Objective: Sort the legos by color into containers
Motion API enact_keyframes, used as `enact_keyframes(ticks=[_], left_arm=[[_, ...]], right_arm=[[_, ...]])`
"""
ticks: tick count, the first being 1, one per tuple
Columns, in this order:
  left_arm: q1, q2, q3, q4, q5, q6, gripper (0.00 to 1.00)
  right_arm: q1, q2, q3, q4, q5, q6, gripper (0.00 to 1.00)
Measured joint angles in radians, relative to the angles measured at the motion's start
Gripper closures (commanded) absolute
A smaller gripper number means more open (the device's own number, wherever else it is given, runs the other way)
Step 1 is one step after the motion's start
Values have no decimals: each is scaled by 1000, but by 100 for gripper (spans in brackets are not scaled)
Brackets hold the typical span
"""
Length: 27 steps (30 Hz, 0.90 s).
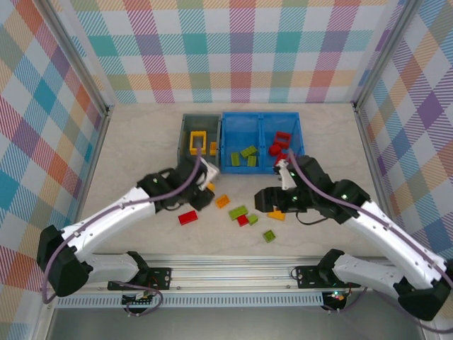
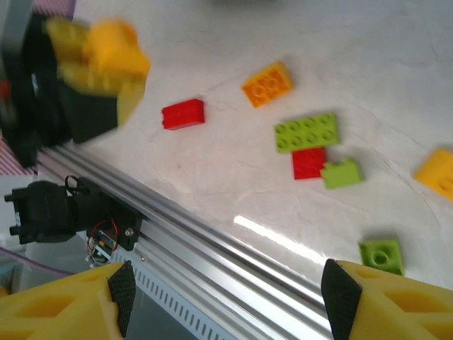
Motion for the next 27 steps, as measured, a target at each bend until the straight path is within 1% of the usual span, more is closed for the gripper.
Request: enact_keyframes(ticks=[1, 4, 9, 13, 18, 23, 27], left_arm=[[43, 29, 42, -18, -16, -8, 77], [126, 152, 167, -48, -73, -37, 75], [192, 417, 380, -93, -161, -120, 73], [200, 610, 517, -145, -258, -196, 73], [200, 784, 649, -203, -357, -268, 72], [200, 884, 728, -239, -411, -300, 63], [200, 930, 771, -257, -443, -317, 54]], right_arm=[[26, 35, 27, 20, 13, -12, 29], [79, 116, 72, 86, 39, -28, 29], [121, 182, 78, 151, 88, -29, 29], [139, 186, 78, 182, 122, -14, 29], [142, 174, 67, 208, 143, -5, 29], [142, 161, 36, 236, 146, 6, 29], [142, 158, 7, 282, 132, 14, 28]])
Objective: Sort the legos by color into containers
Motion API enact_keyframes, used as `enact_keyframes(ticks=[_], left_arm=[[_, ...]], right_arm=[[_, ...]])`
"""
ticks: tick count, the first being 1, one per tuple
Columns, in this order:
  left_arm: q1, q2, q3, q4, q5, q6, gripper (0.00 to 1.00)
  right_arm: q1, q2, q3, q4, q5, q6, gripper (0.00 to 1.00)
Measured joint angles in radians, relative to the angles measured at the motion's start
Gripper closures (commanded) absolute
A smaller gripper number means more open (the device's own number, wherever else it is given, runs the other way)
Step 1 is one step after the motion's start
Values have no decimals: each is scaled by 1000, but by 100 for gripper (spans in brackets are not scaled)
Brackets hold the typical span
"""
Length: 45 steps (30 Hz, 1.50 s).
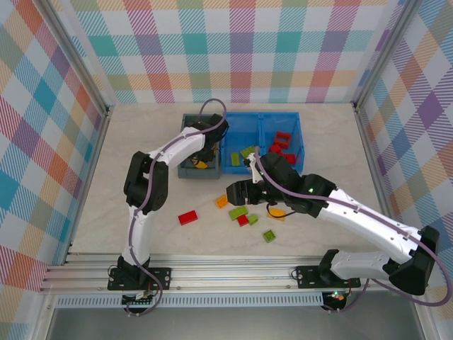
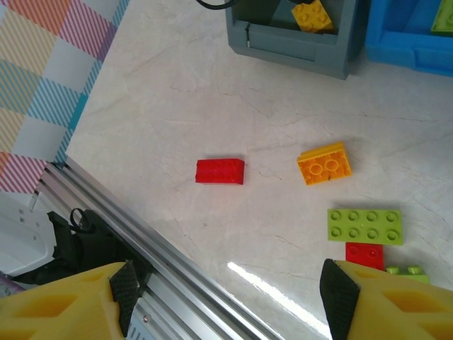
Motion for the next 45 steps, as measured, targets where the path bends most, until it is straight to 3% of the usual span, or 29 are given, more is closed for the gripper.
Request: enact_keyframes(ticks=[10, 19, 25, 36, 40, 45], left_arm=[[0, 20, 14, -29, -23, -28, 44], [-25, -114, 18, -39, -13, -54, 37], [-90, -397, -33, 7, 15, -102, 34], [-339, -1011, -479, 140, 138, -269, 35], [-435, -1207, -647, 92, 80, -441, 37], [-457, -1530, -792, -39, -36, -669, 38]], right_arm=[[0, -10, -41, 113, -103, -1, 28], [0, -50, -69, 8, 15, 38, 31], [0, -69, -76, -102, 93, 80, 33], [43, -44, -41, -267, 171, 74, 32], [155, 128, 44, -222, 162, 12, 28], [291, 453, 205, -129, 156, -191, 20]])
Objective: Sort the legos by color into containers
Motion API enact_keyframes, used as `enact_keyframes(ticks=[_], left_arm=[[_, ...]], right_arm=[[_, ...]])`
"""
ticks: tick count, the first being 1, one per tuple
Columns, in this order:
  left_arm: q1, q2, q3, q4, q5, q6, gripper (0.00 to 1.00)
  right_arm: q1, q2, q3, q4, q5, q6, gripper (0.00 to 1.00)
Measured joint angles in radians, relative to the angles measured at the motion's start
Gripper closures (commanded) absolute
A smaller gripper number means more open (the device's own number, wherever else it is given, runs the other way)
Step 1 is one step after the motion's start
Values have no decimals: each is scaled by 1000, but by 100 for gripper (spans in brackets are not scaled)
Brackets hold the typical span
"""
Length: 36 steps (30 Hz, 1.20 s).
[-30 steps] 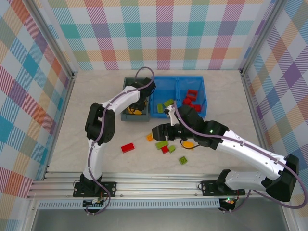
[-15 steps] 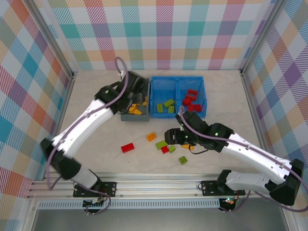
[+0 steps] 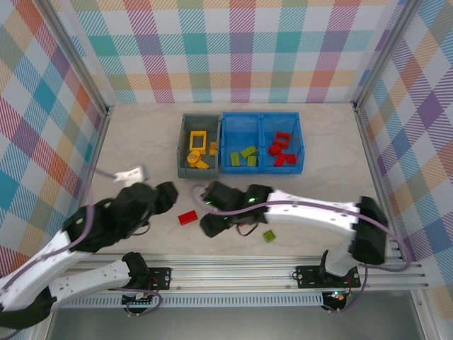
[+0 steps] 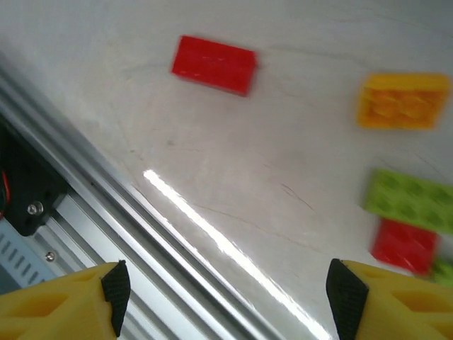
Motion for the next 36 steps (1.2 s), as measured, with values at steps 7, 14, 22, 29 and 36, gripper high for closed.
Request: enact_keyframes(ticks=[7, 14, 22, 29, 36], left_arm=[[0, -227, -21, -112, -113, -130, 37], [0, -219, -8, -124, -148, -136, 36], [0, -211, -7, -126, -146, -117, 36], [0, -207, 1, -102, -138, -90, 36], [0, -200, 3, -100, -123, -87, 36]], right_arm=[[14, 330, 170, 32, 35, -312, 14], [-37, 501, 300, 29, 73, -448, 4], [-94, 637, 489, -9, 81, -462, 17], [-130, 716, 627, -71, 23, -442, 36], [-138, 731, 642, -114, -16, -406, 47]])
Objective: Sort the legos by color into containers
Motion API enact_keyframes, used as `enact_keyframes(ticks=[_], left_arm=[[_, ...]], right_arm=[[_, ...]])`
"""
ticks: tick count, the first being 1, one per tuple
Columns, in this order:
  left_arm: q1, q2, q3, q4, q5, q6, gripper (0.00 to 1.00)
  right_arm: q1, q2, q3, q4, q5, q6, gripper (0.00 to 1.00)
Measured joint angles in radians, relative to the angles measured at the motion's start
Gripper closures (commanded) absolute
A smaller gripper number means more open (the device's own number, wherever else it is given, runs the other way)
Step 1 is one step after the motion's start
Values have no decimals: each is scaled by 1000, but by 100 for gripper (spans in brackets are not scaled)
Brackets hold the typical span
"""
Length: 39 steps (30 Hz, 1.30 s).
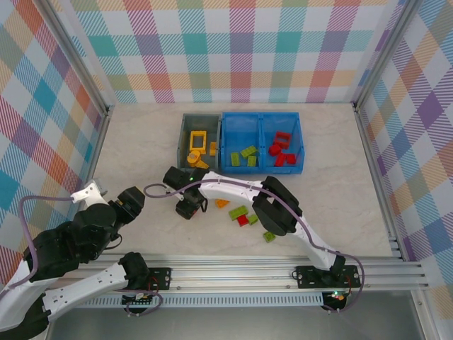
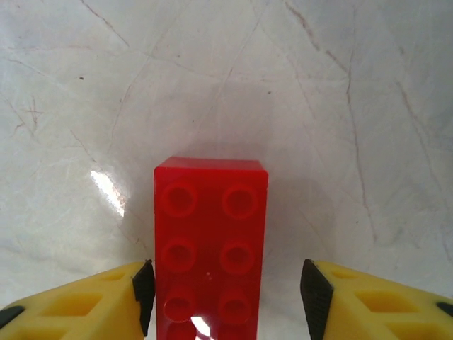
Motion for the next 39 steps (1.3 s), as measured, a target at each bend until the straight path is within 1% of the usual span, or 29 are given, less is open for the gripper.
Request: enact_keyframes(ticks=[2, 4, 10, 13, 15, 17, 21, 22, 24, 26, 28, 30, 32, 34, 36, 39], left_arm=[[0, 3, 0, -1, 1, 0, 36], [0, 3, 0, -2, 1, 0, 36], [0, 3, 0, -3, 0, 0, 35], [0, 2, 1, -6, 0, -1, 34], [0, 2, 3, -6, 1, 0, 34], [0, 4, 10, -5, 4, 15, 33], [0, 58, 72, 8, 40, 74, 32], [0, 89, 95, 24, 56, 97, 31], [0, 165, 138, 58, 94, 138, 31], [0, 270, 180, 106, 146, 185, 31], [0, 385, 215, 156, 208, 226, 32], [0, 515, 248, 216, 278, 260, 34], [-1, 628, 272, 269, 338, 282, 35], [-8, 739, 281, 331, 390, 296, 35], [-20, 829, 284, 371, 422, 309, 36], [-47, 948, 327, 394, 431, 328, 36]], right_arm=[[2, 2, 0, -3, -5, 18, 53], [2, 2, 0, -6, -8, 31, 57], [2, 1, -2, 0, -7, 54, 66], [2, -27, -39, 17, -6, 66, 66], [2, -74, -94, 27, -3, 77, 67], [-5, -158, -166, 35, 4, 95, 67], [-40, -430, -327, 60, 15, 145, 66], [-65, -511, -364, 66, 18, 160, 66], [-146, -672, -428, 76, 18, 193, 65], [-273, -824, -491, 90, 22, 230, 65], [-406, -922, -545, 95, 26, 262, 64], [-540, -968, -594, 93, 14, 291, 64], [-646, -956, -621, 92, -20, 310, 64], [-722, -899, -623, 93, -58, 316, 64], [-773, -812, -599, 93, -96, 315, 64], [-816, -652, -514, 97, -140, 312, 64]])
